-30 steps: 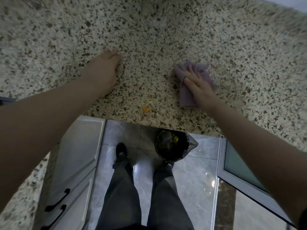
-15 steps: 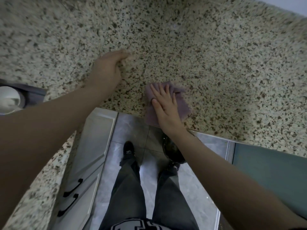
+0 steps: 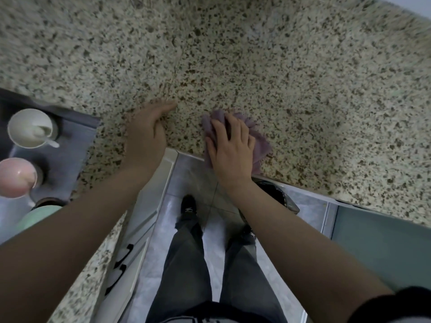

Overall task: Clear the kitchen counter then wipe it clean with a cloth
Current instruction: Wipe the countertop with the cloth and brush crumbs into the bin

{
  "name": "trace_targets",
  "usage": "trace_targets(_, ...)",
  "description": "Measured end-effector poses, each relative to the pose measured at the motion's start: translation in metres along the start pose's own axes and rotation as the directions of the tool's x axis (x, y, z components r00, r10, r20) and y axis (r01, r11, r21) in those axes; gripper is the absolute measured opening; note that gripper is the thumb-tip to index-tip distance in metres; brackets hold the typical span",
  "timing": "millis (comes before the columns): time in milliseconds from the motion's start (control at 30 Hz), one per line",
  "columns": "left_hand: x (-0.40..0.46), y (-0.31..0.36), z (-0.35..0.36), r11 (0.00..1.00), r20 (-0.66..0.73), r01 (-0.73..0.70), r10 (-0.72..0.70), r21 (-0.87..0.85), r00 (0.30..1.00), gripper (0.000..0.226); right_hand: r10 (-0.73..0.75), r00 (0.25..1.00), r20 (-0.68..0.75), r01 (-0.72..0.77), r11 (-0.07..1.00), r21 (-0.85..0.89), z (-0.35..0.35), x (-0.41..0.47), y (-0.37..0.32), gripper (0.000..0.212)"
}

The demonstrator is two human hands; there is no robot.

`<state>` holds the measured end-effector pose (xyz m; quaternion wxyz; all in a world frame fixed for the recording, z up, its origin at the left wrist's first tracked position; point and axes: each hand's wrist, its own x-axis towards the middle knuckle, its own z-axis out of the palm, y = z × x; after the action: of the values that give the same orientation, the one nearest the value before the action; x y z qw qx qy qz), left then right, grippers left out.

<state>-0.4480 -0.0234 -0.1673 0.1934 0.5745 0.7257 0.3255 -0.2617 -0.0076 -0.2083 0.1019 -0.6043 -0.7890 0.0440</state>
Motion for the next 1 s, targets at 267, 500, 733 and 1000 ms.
trace_targets(267,-0.017,0.016,0.004,0.992,0.027,-0.073,0.076,-0.104,0.997,0.034,-0.17,0.984,-0.06,0.17,0.986,-0.006,-0.005,-0.003,0.004,0.032)
trace_targets(500,-0.044,0.025,-0.002,0.976,0.114,-0.089,0.113,-0.199,0.987,0.033,-0.363,0.919,-0.155,0.367,0.93,-0.005,-0.003,0.006,0.018,0.028)
trace_targets(733,-0.08,0.038,-0.011,0.958,0.131,-0.025,0.065,-0.285,0.989,0.033,-0.304,0.947,-0.101,0.314,0.943,0.11,-0.026,-0.018,0.058,0.032)
trace_targets(1000,-0.143,0.085,0.004,0.933,0.138,-0.036,0.091,-0.358,0.986,0.032,-0.121,0.986,0.115,0.126,0.992,-0.034,-0.062,-0.065,0.132,0.026)
